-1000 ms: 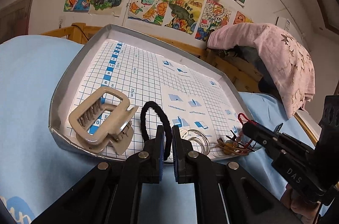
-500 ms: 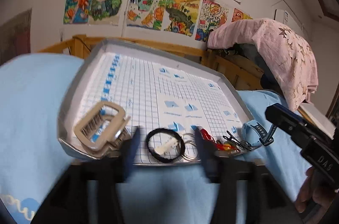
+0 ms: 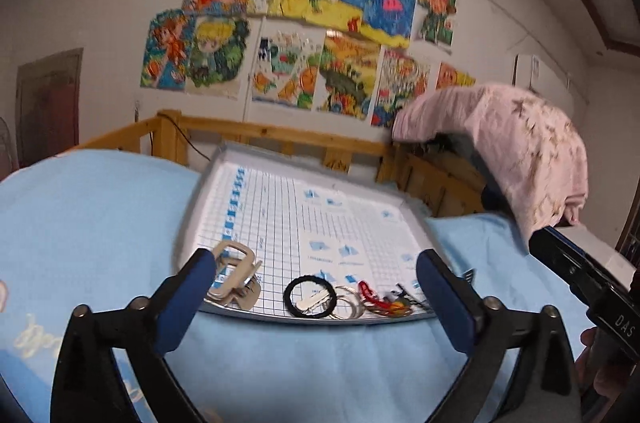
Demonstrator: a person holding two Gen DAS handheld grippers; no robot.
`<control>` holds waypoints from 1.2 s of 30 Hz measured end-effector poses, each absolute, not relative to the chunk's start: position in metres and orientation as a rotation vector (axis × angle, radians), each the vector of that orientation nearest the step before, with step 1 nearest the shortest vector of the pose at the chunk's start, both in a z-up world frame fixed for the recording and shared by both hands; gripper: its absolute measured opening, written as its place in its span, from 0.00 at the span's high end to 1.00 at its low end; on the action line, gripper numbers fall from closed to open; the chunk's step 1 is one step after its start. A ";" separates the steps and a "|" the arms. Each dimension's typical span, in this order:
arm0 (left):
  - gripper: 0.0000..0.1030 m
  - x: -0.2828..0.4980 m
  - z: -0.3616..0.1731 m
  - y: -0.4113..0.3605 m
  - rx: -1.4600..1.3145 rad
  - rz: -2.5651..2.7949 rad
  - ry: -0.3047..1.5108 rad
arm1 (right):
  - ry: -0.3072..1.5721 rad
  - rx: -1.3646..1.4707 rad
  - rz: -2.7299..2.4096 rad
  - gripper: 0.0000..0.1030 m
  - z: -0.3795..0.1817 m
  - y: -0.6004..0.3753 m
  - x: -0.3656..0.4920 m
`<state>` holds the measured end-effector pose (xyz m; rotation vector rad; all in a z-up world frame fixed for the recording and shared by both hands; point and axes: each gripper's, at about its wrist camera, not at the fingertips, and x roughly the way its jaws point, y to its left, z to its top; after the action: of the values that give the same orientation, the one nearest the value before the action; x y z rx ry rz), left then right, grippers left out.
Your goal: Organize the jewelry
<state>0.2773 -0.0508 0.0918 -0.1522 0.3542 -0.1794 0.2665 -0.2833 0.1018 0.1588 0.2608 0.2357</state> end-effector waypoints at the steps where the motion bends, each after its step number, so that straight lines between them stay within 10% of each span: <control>1: 0.00 0.271 0.095 -0.049 -0.155 -0.178 0.344 | 0.244 0.163 0.234 0.39 0.106 -0.284 0.258; 10: 0.00 0.182 0.121 -0.019 -0.170 -0.133 0.252 | 0.106 0.176 0.243 0.02 0.130 -0.281 0.174; 36: 0.00 0.031 0.072 -0.002 -0.077 -0.130 0.198 | 0.053 0.206 0.119 0.02 0.086 -0.274 0.003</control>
<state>0.0315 -0.0022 0.0719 -0.0766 0.1981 -0.1299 0.0033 -0.2739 0.0862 0.2064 0.0528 0.1186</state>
